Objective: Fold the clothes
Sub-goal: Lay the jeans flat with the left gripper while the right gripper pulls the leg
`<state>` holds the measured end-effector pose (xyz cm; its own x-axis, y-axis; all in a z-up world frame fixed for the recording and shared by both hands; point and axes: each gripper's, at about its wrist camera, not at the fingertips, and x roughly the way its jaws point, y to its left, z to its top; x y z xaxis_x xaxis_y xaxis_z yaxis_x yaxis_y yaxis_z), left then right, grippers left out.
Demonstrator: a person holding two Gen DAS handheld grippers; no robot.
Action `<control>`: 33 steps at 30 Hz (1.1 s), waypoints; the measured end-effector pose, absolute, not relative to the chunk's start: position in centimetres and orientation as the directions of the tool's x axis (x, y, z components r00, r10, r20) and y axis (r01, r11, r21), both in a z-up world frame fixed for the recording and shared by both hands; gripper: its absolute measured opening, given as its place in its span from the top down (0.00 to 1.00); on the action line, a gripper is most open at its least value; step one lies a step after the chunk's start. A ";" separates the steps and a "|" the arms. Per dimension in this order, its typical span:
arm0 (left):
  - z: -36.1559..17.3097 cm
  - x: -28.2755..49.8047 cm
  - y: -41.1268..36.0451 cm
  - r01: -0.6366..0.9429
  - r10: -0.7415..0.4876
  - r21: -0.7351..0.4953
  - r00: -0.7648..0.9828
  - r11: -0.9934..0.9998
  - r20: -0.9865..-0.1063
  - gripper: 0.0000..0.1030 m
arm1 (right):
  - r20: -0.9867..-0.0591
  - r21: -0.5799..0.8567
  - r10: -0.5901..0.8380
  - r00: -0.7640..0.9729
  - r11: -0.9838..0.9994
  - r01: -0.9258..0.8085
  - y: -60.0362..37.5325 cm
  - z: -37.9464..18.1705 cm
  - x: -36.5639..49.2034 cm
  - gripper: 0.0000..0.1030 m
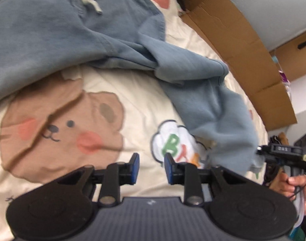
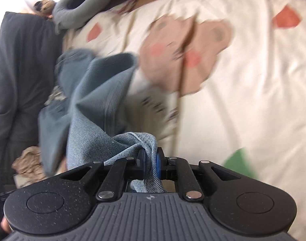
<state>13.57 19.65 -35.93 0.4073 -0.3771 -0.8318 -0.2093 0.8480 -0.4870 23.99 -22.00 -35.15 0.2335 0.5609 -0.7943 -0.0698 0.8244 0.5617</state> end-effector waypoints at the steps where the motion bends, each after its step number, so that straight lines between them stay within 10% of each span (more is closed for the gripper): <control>1: -36.0 13.5 20.0 -0.220 -0.366 -0.479 0.407 0.850 -0.837 0.73 | -0.806 0.537 0.536 0.249 0.841 -0.071 -22.8 -35.0 24.3 0.93; 33: -35.6 12.4 28.0 -0.418 -0.070 -0.278 0.449 0.865 -0.891 0.62 | -0.855 0.078 0.111 0.506 0.993 -0.087 -33.6 -29.5 36.4 0.94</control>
<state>12.37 28.04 -35.59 0.4486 -0.0697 -0.8910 -0.4180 0.8649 -0.2781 36.36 -33.55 -29.48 0.5062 0.1111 -0.8552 -0.0867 0.9932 0.0777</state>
